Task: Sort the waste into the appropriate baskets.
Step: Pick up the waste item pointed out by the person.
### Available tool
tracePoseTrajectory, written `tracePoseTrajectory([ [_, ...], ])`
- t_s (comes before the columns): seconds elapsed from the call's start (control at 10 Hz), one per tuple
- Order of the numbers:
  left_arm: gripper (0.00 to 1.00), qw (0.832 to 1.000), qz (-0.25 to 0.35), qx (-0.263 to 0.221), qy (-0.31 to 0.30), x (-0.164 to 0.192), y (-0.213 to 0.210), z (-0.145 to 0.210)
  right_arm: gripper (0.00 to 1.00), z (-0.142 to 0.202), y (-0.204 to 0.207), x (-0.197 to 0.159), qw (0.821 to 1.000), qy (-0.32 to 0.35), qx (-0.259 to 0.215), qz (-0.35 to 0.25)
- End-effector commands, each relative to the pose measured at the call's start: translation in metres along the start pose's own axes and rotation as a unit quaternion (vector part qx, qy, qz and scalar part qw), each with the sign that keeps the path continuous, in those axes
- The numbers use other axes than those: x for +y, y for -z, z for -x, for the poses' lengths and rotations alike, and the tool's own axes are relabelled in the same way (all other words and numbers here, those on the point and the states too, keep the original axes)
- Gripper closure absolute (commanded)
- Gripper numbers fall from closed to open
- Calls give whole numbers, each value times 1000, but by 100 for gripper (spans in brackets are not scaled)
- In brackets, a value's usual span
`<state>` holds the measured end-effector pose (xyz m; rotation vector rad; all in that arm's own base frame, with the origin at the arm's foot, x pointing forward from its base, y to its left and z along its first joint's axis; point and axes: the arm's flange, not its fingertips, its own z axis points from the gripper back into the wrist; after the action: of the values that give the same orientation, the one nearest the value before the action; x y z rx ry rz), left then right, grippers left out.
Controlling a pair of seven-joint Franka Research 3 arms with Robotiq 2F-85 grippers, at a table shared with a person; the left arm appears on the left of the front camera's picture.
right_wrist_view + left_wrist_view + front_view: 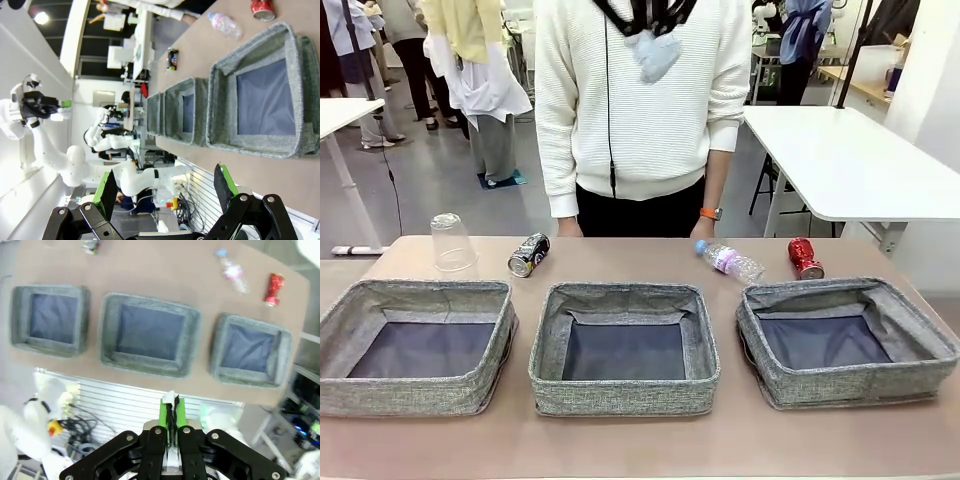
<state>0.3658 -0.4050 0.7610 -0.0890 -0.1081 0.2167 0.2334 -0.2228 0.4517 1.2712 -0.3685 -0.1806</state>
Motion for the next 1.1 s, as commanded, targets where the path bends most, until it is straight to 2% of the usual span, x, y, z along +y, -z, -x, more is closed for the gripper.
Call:
tracePoseTrajectory([
  [0.0,95,991,-124,-31,38,11,14,5,0,-2,2,1,1000,-13,-4,-9],
  [0.1,95,983,-170,-74,0,13,19,3,0,-2,2,1,1000,-13,-4,-9],
  [0.2,95,998,-58,-7,14,8,14,2,0,-2,2,1,1000,-13,-4,-9],
  [1.0,95,998,-58,-7,14,8,14,2,0,-2,2,1,1000,-13,-4,-9],
])
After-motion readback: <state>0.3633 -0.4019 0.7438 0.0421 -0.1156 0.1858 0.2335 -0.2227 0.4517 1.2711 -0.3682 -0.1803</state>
